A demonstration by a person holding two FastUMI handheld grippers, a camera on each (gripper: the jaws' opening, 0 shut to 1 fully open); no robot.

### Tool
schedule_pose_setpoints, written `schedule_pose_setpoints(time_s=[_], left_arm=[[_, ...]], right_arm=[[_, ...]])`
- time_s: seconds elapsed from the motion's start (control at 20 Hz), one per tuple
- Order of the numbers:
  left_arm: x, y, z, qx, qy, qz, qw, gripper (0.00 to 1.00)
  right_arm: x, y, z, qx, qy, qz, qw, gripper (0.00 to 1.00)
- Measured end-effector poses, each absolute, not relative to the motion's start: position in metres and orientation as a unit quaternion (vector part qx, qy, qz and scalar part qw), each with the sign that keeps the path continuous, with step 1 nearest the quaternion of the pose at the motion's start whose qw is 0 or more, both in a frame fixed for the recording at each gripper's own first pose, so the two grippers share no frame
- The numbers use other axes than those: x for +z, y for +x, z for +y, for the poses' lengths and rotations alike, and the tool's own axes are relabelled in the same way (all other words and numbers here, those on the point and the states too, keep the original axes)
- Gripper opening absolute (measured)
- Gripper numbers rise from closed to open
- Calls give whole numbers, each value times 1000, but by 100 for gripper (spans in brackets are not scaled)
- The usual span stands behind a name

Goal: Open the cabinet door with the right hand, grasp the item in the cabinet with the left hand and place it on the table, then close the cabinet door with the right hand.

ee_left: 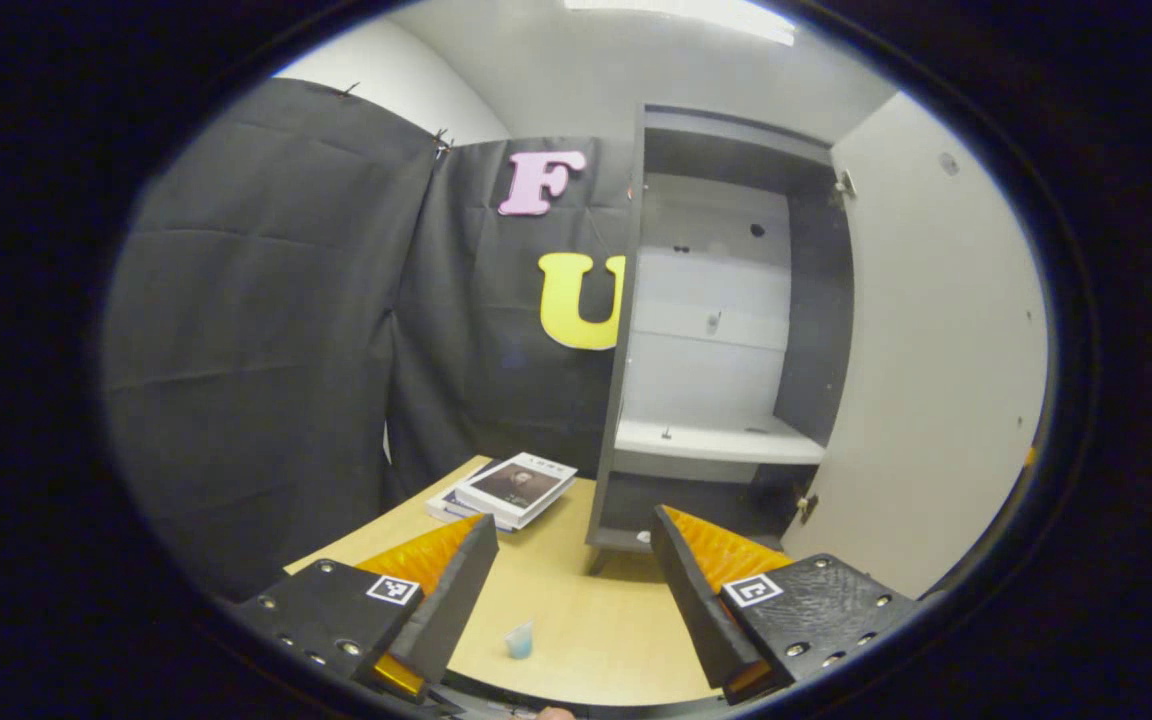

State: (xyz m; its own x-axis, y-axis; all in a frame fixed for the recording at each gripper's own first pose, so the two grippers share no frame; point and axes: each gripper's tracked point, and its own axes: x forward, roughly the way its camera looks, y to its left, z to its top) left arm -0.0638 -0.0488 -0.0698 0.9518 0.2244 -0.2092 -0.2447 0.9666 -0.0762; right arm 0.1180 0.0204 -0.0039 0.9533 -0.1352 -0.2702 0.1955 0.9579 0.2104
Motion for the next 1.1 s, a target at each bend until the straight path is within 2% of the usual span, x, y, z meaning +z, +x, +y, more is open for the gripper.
schedule_pose_setpoints(time_s=[0.05,0.1,0.15,0.2,0.25,0.3,0.35,0.4,0.5,0.55,0.7,0.75,0.85,0.9,1.0,1.1], left_arm=[[-62,-62,-56,119,-56,105,986,94],[-50,-61,-60,117,-61,103,986,92],[-38,-59,-64,117,-64,96,986,92],[-28,-59,-64,119,-64,89,987,92],[-19,-59,-64,122,-62,80,987,97],[-11,-58,-64,124,-58,76,988,92],[-8,-58,-63,128,-52,76,988,92],[-7,-57,-60,133,-47,79,987,91],[-8,-50,-53,142,-40,90,985,94],[-11,-46,-50,145,-36,100,984,92],[0,-28,-33,150,-18,99,983,94],[4,-23,-31,147,-17,96,984,92],[4,-16,-23,136,-20,96,986,96],[7,-12,-19,130,-17,96,987,92],[9,-8,-4,129,-5,99,987,92],[0,-4,9,136,-13,118,984,94]], right_arm=[[3,118,30,-62,118,125,983,98],[14,117,41,-38,122,119,985,93],[25,116,50,-16,126,111,986,98],[35,115,59,7,129,107,986,93],[44,113,68,31,132,102,985,93],[52,113,80,55,135,97,985,93],[58,111,91,79,137,94,983,93],[62,110,100,100,139,95,981,98],[70,108,114,128,140,98,977,98],[75,107,121,138,136,96,976,98],[86,105,140,152,91,93,980,98],[89,103,148,154,80,92,980,98],[95,97,165,159,80,92,980,98],[98,96,171,159,85,93,979,98],[100,95,162,132,92,89,983,95],[102,93,167,125,119,91,981,98]])
